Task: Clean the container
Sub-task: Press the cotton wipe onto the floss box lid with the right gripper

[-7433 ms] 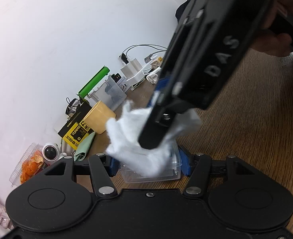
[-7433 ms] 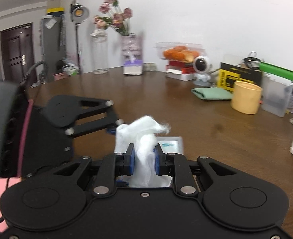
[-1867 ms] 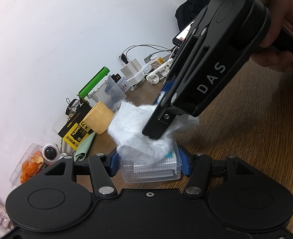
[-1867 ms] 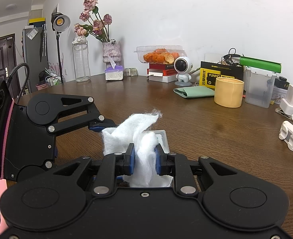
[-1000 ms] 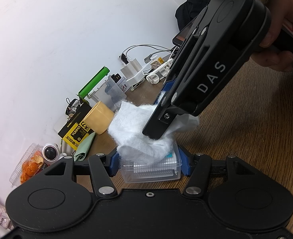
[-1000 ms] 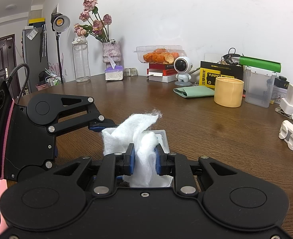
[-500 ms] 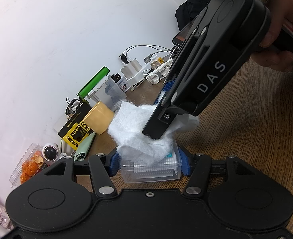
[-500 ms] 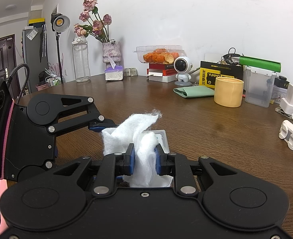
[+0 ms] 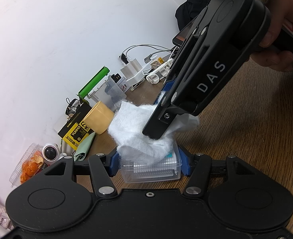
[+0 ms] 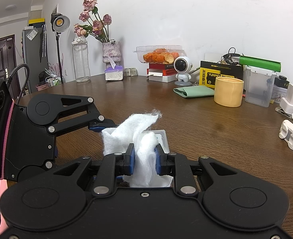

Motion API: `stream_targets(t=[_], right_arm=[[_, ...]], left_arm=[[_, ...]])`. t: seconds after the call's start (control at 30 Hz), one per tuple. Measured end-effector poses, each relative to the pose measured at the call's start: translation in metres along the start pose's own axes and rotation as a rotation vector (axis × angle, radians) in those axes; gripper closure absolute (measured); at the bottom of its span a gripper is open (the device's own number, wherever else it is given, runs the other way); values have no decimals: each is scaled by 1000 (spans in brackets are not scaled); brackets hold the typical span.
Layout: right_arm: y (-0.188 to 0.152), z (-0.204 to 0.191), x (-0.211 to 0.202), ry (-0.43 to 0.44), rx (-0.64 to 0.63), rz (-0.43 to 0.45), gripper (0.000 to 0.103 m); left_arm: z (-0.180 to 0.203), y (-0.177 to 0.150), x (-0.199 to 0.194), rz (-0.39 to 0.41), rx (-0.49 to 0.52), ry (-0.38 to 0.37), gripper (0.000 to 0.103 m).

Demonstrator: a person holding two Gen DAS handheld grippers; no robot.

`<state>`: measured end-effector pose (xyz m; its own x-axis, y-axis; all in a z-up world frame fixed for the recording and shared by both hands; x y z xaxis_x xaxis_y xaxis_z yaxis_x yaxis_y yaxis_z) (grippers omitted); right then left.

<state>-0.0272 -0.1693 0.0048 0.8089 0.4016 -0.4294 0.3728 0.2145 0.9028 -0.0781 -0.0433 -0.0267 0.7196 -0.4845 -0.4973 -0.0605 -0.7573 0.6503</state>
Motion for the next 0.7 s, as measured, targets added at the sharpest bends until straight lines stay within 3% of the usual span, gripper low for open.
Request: stream_targets(t=[0.7], right_arm=[[-1,-3,1,0,0,0,81]], left_arm=[[0,0,1,0,0,1,46]])
Point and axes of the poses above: each gripper's, at about its wrist camera, not at the fingertips, and x roughly the way its jaws point, z to its right, y to its top, the point moved 1 cm from there along x, roughly the way its jaws point, and after that the axes turned 11 degrees about -y, right-handed, at the moved point
